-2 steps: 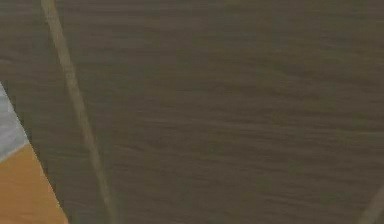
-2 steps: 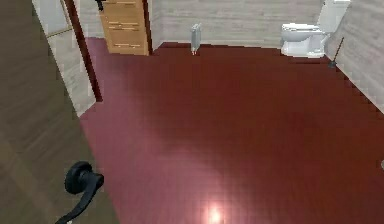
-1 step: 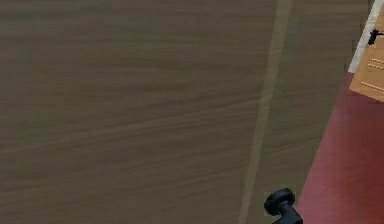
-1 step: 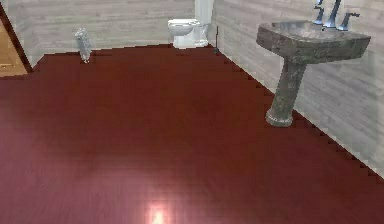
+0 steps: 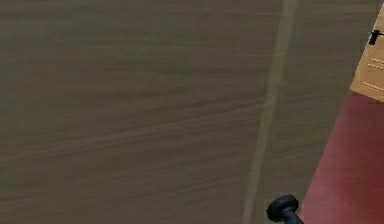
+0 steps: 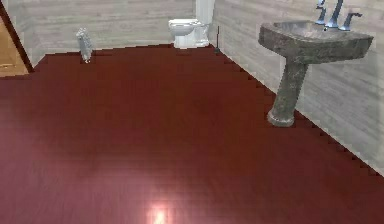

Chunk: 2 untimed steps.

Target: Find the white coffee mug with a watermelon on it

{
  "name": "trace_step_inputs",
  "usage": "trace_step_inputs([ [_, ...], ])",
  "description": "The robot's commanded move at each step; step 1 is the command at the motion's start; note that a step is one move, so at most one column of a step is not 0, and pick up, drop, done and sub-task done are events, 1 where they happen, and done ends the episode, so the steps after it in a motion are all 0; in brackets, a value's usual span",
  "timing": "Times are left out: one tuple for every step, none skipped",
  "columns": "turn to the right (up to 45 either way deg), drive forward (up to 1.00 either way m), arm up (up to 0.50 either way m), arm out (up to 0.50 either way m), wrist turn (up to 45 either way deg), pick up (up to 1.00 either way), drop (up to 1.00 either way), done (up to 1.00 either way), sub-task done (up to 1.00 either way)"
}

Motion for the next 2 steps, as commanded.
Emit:
trace_step_inputs([
  [45.0, 0.0, 0.0, 0.0, 0.0, 0.0, 0.0, 0.0, 0.0],
  [45.0, 0.0, 0.0, 0.0, 0.0, 0.0, 0.0, 0.0, 0.0],
])
